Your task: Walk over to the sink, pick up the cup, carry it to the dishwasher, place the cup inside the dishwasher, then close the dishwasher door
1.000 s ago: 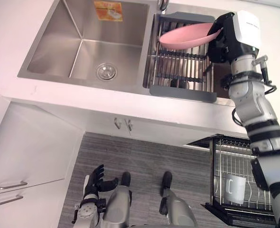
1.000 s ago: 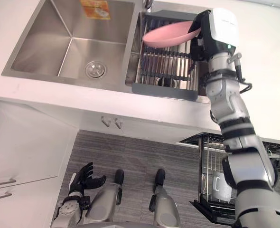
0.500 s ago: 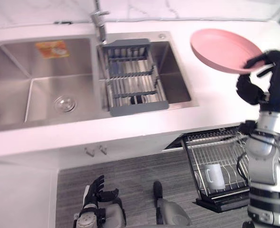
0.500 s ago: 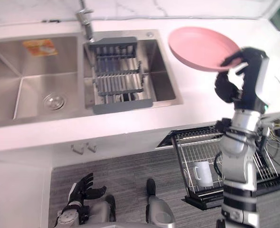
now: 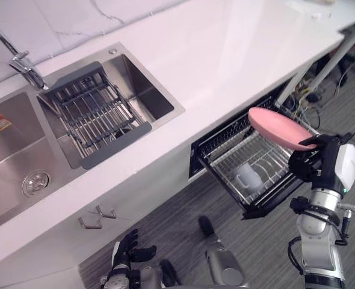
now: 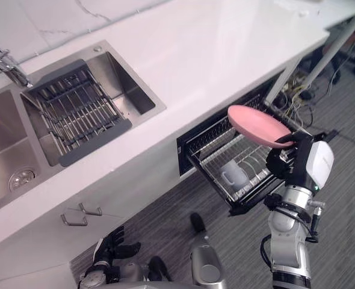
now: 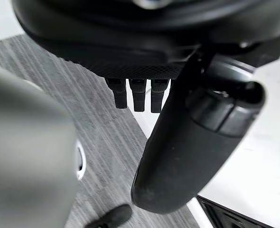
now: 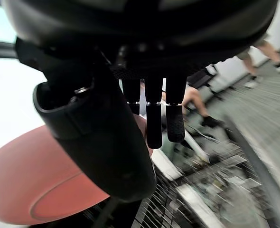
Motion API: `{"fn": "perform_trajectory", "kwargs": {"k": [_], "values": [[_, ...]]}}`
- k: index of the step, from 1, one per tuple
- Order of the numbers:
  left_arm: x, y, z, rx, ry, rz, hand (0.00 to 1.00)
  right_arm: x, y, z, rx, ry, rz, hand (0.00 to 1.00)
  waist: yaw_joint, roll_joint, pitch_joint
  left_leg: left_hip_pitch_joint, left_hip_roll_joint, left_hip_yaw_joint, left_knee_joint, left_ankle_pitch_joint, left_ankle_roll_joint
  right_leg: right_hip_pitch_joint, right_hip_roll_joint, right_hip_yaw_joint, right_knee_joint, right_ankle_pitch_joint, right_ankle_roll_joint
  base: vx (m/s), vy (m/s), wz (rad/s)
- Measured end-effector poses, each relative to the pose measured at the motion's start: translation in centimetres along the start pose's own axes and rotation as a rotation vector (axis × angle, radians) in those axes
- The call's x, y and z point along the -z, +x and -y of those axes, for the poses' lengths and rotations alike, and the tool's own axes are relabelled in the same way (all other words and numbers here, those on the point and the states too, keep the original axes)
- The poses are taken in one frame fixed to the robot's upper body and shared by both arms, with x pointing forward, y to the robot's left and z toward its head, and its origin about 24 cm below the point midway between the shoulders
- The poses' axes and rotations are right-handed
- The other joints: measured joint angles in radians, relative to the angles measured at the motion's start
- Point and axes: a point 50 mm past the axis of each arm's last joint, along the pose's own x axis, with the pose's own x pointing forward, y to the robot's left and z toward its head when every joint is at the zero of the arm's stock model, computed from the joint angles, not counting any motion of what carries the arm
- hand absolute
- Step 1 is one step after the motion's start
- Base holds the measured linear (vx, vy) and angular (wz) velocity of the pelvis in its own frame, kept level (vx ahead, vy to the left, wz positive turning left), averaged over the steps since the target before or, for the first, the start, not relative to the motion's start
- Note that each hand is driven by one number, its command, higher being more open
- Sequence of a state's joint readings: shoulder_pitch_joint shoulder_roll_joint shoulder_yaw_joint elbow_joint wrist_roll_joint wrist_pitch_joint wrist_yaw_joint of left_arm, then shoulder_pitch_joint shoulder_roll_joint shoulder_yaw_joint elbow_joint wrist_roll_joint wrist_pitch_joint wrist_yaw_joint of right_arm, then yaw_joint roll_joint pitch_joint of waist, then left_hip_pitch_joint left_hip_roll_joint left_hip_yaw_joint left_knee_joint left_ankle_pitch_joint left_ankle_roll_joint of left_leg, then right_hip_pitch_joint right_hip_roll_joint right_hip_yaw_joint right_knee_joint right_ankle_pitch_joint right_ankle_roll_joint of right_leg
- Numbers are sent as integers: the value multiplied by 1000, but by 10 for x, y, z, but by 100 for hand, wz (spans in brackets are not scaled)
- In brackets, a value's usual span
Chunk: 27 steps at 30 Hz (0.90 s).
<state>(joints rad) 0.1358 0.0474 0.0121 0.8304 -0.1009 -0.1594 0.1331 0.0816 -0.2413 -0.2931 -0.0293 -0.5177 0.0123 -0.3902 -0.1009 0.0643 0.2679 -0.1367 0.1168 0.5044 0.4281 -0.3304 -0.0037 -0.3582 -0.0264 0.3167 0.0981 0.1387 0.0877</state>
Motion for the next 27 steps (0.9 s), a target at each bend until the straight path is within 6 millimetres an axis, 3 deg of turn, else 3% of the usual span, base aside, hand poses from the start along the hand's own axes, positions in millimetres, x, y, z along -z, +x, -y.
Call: {"fn": "perform_trajectory", "kwargs": {"k": [4,6,10,11,15,19,24,27], "values": [[-15,6,5,-5,-18,42,90,10,5,-19,-56,51,-91,30,27,4,45,-47,23,15,37,-8,-3,-51,-5,-43,9,19,-14,-30,-38,-15],[-24,9,11,3,-39,73,90,4,14,-23,-39,84,-94,30,35,5,66,-74,30,16,48,-9,-4,-75,-5,-53,9,26,-14,-19,-69,0],[-44,14,29,47,-62,127,90,-9,49,-29,-23,168,-105,30,61,11,113,-104,46,16,63,-12,-10,-100,4,-58,8,40,3,7,-80,-2],[-47,14,31,52,-66,134,90,-10,52,-29,-14,171,-105,90,65,13,116,-109,48,16,63,-12,-10,-105,5,-59,8,41,4,14,-73,0],[-59,15,46,83,-111,164,90,-22,74,-32,3,286,-140,90,83,30,138,-133,49,12,53,-10,-12,-130,6,-66,9,49,13,32,-60,2],[-63,15,48,86,-124,179,90,-22,79,-35,0,354,-186,90,96,39,144,-132,41,7,32,-2,-17,-131,2,-73,6,48,14,32,-39,6],[-67,15,48,81,-132,193,90,-46,62,-11,80,470,-67,90,103,38,145,-126,39,1,24,3,-18,-121,0,-79,-3,48,14,21,-46,4],[-66,15,48,79,-134,190,90,-62,42,16,181,531,56,90,100,31,149,-92,40,-6,15,3,-18,-80,0,-87,-16,48,14,16,-40,5]]}}
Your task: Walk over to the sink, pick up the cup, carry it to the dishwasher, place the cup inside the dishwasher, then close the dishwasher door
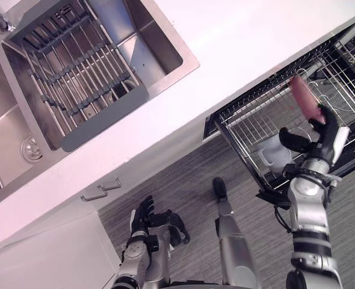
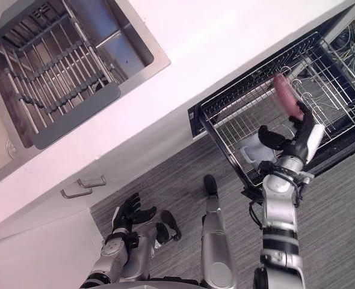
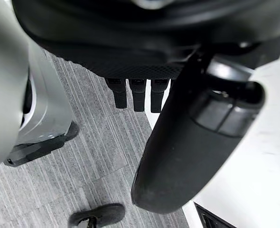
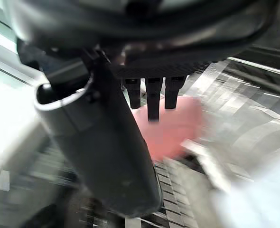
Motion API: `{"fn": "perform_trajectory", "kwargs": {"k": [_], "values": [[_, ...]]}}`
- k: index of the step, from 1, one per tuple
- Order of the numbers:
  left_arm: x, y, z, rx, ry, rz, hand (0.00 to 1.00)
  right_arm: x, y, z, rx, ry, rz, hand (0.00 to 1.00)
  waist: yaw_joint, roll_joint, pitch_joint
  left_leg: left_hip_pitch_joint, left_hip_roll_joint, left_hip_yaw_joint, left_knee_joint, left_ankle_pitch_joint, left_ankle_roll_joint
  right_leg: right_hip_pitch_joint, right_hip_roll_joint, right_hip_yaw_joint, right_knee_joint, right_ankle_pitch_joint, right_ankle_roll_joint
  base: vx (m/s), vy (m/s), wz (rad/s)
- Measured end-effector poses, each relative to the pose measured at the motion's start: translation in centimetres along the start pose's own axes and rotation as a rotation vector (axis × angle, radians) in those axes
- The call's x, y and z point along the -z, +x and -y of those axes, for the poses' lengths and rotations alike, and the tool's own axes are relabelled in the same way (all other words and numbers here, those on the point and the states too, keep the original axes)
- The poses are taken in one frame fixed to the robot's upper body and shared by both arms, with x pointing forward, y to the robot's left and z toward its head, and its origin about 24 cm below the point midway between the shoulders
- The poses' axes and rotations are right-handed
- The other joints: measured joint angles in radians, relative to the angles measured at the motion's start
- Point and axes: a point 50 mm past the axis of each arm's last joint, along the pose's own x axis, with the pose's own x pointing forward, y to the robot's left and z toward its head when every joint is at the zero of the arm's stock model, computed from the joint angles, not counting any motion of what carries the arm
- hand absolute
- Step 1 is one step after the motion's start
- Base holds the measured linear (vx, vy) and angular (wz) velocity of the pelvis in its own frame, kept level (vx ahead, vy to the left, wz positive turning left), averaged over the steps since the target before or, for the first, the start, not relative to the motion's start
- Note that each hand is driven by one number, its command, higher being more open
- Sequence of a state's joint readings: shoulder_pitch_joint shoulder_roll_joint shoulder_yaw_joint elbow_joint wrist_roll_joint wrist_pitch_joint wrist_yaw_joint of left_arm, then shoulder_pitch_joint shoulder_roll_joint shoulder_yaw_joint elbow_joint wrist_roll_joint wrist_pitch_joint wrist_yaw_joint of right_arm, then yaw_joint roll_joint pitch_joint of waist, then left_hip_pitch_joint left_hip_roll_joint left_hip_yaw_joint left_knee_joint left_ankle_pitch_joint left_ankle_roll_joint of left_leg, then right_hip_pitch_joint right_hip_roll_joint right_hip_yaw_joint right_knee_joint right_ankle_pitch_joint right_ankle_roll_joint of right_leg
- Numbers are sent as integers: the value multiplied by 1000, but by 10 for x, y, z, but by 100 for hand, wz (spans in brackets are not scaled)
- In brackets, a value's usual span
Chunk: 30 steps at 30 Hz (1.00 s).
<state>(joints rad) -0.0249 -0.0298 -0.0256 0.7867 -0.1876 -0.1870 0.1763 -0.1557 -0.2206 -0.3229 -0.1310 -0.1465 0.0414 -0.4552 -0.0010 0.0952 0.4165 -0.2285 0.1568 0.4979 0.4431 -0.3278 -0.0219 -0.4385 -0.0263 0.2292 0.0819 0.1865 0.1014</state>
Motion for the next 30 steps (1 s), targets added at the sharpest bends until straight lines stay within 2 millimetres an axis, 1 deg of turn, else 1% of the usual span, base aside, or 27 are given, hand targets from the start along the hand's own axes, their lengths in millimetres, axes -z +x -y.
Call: {"fn": "perform_trajectory", "kwargs": {"k": [2,4,6,8,9,11,12,13,15,16,17,18,20,22,23,24,25,26,28,29,30], "values": [[0,0,-4,-14,-7,-2,90,-15,-12,12,45,53,76,90,-14,-19,1,21,1,-3,-4,0,0,25,0,-5,-9,-1,0,7,-37,3],[0,1,-7,-25,-8,-8,90,-18,-22,22,65,55,91,90,-17,-34,-6,33,1,-1,-8,0,0,37,1,-5,-13,-1,0,0,0,0],[1,1,-8,-29,-10,-12,90,-15,-33,32,79,43,83,90,-18,-42,-10,52,3,4,-11,-1,-1,55,4,-5,-15,-2,0,25,-36,-5],[2,0,-14,-48,-14,-20,90,-2,-48,43,106,15,17,90,-20,-60,-25,80,5,10,-19,-2,-3,77,7,-3,-16,-6,0,18,-30,-7],[3,0,-15,-54,-13,-22,90,2,-53,47,116,5,-8,90,-21,-65,-33,83,6,11,-19,-2,-3,79,9,-3,-16,-7,-1,6,-26,-4],[8,-2,-20,-69,-18,-40,90,18,-70,61,154,-40,-102,90,-29,-75,-53,103,11,13,-17,-5,-8,96,13,-3,-13,-13,-4,12,-30,-4],[10,-3,-22,-73,-15,-47,90,23,-75,65,161,-48,-130,90,-34,-76,-58,110,13,15,-16,-8,-11,100,15,-3,-7,-18,-4,14,-27,-6],[16,-6,-26,-79,-12,-65,90,35,-85,73,171,-76,-189,90,-45,-80,-73,122,17,18,-12,-13,-13,106,20,-2,7,-29,-5,6,-11,-10],[23,-10,-30,-85,-6,-90,90,61,-105,88,185,-114,-326,90,-45,-90,-93,146,23,25,-10,-18,-14,113,29,2,35,-49,-8,11,-18,-9],[27,-12,-33,-89,-2,-105,90,86,-123,98,196,-126,-465,90,-47,-97,-108,154,24,24,-9,-20,-14,112,30,-2,57,-68,-15,0,0,0],[28,-13,-33,-90,-2,-108,90,95,-131,101,197,-126,-521,90,-49,-100,-111,157,24,24,-7,-21,-13,112,30,-6,64,-75,-19,0,0,0],[30,-14,-34,-88,0,-116,90,113,-145,104,190,-123,-632,90,-51,-101,-111,161,25,24,-2,-24,-12,112,29,-12,78,-81,-20,0,0,0],[32,-14,-36,-83,2,-123,90,138,-169,103,169,-101,-800,90,-52,-101,-111,151,28,23,11,-28,-12,102,28,-17,95,-85,-22,-38,-9,-1],[31,-14,-37,-84,4,-123,90,151,-183,97,152,-48,-906,90,-51,-101,-111,134,29,20,25,-29,-11,83,25,-23,107,-85,-23,-46,-16,0],[31,-14,-37,-85,5,-122,90,155,-186,87,128,-14,-934,90,-51,-101,-110,121,30,18,33,-29,-10,72,22,-29,114,-84,-26,-36,-17,2],[31,-14,-38,-86,6,-121,90,156,-186,83,113,0,-940,90,-50,-101,-109,114,30,15,38,-29,-10,66,20,-36,116,-84,-26,-44,-20,9],[30,-14,-38,-87,6,-116,90,158,-182,71,76,25,-942,90,-48,-102,-104,98,32,6,48,-30,-9,56,10,-59,118,-83,-27,-44,-19,11],[29,-14,-38,-86,7,-114,90,158,-179,65,58,37,-936,90,-45,-103,-103,88,32,3,53,-31,-8,49,5,-71,119,-81,-29,-56,-21,16],[22,-10,-38,-81,12,-86,90,153,-153,36,0,116,-875,90,-34,-102,-78,59,28,-18,61,-36,-9,35,-14,-109,119,-78,-32,-61,-16,23],[17,-7,-38,-76,16,-69,90,147,-137,22,-35,143,-824,90,-26,-101,-60,45,25,-29,63,-35,-5,27,-22,-122,119,-75,-35,-64,-26,35],[11,-4,-37,-71,25,-49,90,140,-116,14,-50,143,-763,90,-10,-101,-49,12,19,-44,64,-29,0,5,-31,-136,115,-68,-33,-44,-46,41]]}}
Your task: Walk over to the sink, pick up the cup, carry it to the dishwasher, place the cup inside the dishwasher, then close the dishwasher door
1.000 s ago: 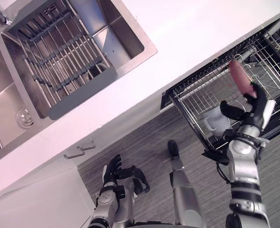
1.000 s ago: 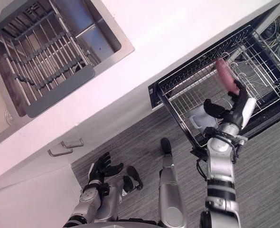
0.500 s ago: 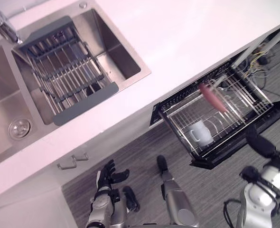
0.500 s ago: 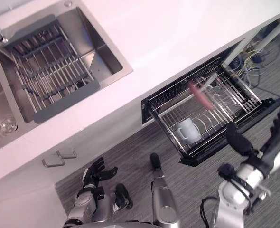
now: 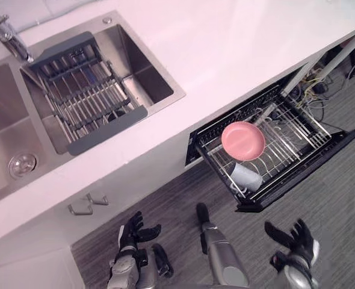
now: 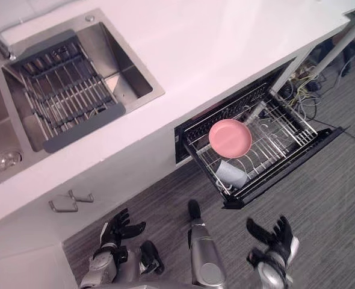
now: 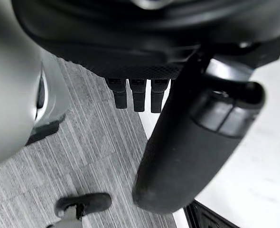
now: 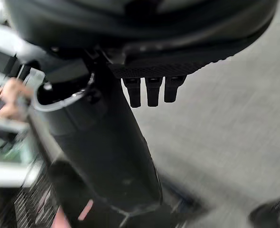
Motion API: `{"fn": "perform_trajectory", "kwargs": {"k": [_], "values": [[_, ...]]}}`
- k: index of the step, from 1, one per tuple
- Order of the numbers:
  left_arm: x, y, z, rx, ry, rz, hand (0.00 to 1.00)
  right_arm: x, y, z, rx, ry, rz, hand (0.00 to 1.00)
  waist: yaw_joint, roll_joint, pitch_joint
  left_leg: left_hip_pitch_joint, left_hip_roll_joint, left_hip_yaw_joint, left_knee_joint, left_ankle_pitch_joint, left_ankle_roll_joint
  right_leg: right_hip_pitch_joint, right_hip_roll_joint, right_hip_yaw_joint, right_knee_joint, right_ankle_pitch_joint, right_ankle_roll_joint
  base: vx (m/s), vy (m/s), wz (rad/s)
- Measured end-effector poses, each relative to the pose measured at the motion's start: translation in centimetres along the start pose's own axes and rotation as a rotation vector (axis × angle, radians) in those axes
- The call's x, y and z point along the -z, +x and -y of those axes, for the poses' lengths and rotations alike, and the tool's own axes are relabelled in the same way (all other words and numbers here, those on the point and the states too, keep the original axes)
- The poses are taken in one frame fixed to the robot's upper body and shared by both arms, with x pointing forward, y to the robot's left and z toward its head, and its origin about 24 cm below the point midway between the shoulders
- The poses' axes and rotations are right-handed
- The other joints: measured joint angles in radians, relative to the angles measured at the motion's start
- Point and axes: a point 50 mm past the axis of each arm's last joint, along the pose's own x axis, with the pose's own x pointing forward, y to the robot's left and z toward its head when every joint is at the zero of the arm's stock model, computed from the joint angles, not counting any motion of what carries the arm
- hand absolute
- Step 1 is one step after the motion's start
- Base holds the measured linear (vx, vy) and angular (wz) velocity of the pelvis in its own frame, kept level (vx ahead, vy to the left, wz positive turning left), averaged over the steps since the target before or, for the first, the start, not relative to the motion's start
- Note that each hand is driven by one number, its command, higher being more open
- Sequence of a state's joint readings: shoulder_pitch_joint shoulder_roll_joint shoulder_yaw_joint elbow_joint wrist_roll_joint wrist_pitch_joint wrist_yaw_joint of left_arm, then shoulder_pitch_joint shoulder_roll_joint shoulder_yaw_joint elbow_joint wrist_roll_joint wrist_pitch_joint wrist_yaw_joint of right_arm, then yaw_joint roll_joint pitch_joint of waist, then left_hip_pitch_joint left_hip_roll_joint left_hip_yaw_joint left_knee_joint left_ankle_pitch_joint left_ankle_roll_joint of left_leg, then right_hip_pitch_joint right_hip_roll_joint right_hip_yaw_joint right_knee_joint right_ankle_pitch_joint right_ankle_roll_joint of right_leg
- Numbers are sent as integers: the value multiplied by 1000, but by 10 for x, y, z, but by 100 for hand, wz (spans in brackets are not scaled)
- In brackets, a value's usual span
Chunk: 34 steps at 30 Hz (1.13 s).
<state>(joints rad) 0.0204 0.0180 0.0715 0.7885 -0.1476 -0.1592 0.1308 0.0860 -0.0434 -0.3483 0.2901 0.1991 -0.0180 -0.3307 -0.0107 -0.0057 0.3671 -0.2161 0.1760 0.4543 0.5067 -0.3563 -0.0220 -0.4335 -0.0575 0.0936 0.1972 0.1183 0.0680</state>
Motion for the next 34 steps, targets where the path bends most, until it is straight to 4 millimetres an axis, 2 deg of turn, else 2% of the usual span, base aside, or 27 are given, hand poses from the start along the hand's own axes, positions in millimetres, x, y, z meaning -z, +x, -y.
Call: {"fn": "perform_trajectory", "kwargs": {"k": [1,3,4,6,8,9,11,13,15,18,23,26,28,29,30,32,33,34], "values": [[-7,3,0,1,-4,22,90,-14,8,-1,-9,-31,47,90,18,2,19,-29,-3,-14,0,7,1,-17,-7,-14,-7,8,-4,-27,-64,43],[-13,6,-3,-18,-10,35,90,-29,15,-7,-15,-31,97,90,23,4,38,-60,-7,-39,-3,21,-6,-35,-15,-33,-8,12,-5,25,-67,38],[-14,7,-6,-31,-14,38,90,-46,20,-18,-32,-24,146,90,23,4,39,-79,-11,-53,-15,41,-2,-48,-20,-50,-8,22,0,57,-68,30],[-18,8,-6,-31,-22,53,90,-63,25,-36,-67,-22,186,90,24,7,41,-87,-22,-68,-38,60,-4,-55,-29,-66,-8,22,1,61,-62,33],[-29,10,-1,-19,-44,105,90,-103,31,-70,-111,37,276,90,30,30,54,-105,-32,-104,-62,86,-6,-61,-44,-99,-15,22,0,49,-73,49],[-32,10,1,-15,-49,118,90,-114,34,-76,-122,43,304,90,37,37,59,-108,-34,-110,-68,92,-7,-62,-46,-105,-16,22,-1,23,-80,46],[-41,12,5,-6,-78,155,90,-171,37,-102,-195,6,463,90,53,69,75,-119,-46,-146,-101,126,-14,-62,-57,-138,-22,24,-5,-4,-102,45],[-44,12,3,-13,-81,169,90,-192,40,-117,-177,-2,480,90,59,75,78,-126,-48,-173,-131,155,-22,-60,-58,-168,-33,29,-15,-19,-128,48],[-41,13,0,-27,-85,153,90,-186,41,-117,-182,-43,476,90,43,75,78,-123,-47,-204,-148,173,-29,-44,-58,-195,-38,28,-19,-33,-124,40],[-43,13,2,-16,-83,160,90,-184,51,-111,-181,-121,461,90,42,75,78,-121,-45,-238,-155,192,-35,-16,-57,-227,-50,32,-40,-75,-87,30],[-43,14,-4,-25,-57,157,90,-167,63,-101,-202,-199,393,90,42,76,77,-87,-34,-306,-177,211,-51,73,-32,-289,-124,46,-62,-54,-85,29],[-37,15,-9,-29,-37,124,90,-131,58,-88,-294,-309,368,90,42,80,51,-47,-35,-363,-230,236,-70,135,-15,-321,-176,46,-66,26,-74,31],[-28,13,-13,-35,-19,83,90,-95,53,-69,-294,-316,291,90,35,79,10,-3,-36,-399,-280,260,-84,180,-9,-359,-191,37,-74,104,-29,43],[-25,12,-15,-34,-10,73,90,-84,51,-63,-301,-344,264,90,34,78,-8,4,-36,-409,-293,264,-86,190,-8,-369,-193,32,-73,121,-13,44],[-21,10,-18,-30,4,57,90,-64,48,-53,-313,-386,212,90,33,76,-38,19,-35,-423,-313,274,-83,206,-7,-385,-195,21,-71,131,5,40],[-9,6,-28,-42,44,20,90,-9,29,-32,-339,-426,47,90,30,64,-100,82,-34,-446,-362,281,-86,261,-6,-413,-195,-4,-67,204,20,40],[-6,5,-30,-45,51,8,90,3,24,-28,-341,-432,8,90,28,61,-112,96,-34,-451,-370,281,-86,277,-6,-421,-195,-6,-67,180,27,32],[0,3,-36,-49,69,-15,90,25,14,-20,-349,-443,-70,90,21,53,-140,120,-38,-461,-384,281,-87,301,-5,-431,-196,-16,-61,100,17,19]]}}
